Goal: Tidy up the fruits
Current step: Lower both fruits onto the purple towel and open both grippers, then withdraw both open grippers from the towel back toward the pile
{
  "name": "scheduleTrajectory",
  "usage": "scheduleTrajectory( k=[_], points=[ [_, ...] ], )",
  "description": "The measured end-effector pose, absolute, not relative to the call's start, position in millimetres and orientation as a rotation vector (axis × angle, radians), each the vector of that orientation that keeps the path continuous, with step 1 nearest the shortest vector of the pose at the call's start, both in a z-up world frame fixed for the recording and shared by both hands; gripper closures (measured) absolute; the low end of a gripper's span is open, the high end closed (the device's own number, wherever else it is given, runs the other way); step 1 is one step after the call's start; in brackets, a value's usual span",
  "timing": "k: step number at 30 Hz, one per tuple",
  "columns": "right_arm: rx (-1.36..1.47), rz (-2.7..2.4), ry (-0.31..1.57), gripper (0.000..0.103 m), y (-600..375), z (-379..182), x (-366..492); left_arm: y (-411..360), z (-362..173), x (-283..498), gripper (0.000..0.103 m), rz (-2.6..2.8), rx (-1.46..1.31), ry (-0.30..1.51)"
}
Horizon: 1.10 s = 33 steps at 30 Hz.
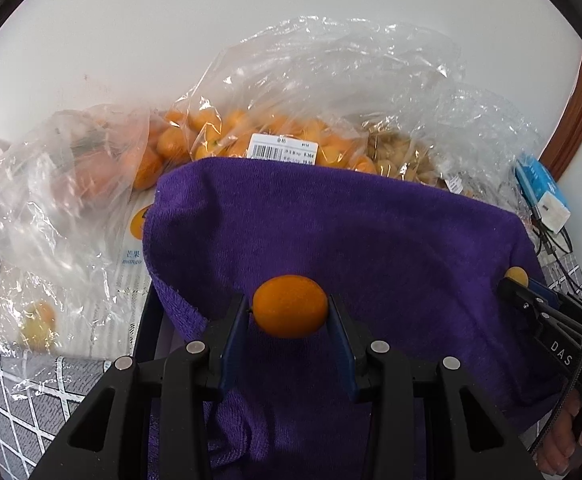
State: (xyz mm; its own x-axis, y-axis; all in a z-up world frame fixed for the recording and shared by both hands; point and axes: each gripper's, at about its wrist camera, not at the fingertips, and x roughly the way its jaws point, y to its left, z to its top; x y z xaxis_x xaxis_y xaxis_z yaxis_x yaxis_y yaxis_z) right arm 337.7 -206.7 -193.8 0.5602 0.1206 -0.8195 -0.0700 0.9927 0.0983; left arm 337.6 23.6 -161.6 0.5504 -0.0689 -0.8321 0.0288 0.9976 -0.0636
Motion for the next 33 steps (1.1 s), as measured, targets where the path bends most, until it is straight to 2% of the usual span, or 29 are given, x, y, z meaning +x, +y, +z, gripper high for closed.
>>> scheduleTrajectory(
  k=[9, 11, 13, 15, 16, 19, 33],
  points=[
    [0.036, 0.108, 0.989, 0.074, -202, -200, 339, 20, -172, 339, 0.065, -0.057, -0.027, 1.024],
    [0.03, 0.107, 0.99, 0.069, -202, -200, 338, 20, -174, 339, 0.065, -0.052, -0.018, 1.026],
    [0.025, 0.106, 0.98, 0.055, -201, -198, 337, 19, -177, 340, 0.065, -0.052, -0.02, 1.021],
    [0.013, 0.099, 0.962, 0.047, -200, -195, 335, 17, -179, 341, 0.064, -0.052, -0.029, 1.015],
    [0.007, 0.096, 0.95, 0.042, -199, -192, 334, 18, -178, 342, 0.059, -0.054, -0.034, 1.015],
    [0.003, 0.086, 0.922, 0.039, -200, -183, 329, 18, -174, 340, 0.046, -0.057, -0.021, 0.986],
    [-0.021, 0.019, 0.836, 0.037, -214, -127, 268, 11, -111, 304, 0.044, -0.064, -0.018, 0.794]
  ],
)
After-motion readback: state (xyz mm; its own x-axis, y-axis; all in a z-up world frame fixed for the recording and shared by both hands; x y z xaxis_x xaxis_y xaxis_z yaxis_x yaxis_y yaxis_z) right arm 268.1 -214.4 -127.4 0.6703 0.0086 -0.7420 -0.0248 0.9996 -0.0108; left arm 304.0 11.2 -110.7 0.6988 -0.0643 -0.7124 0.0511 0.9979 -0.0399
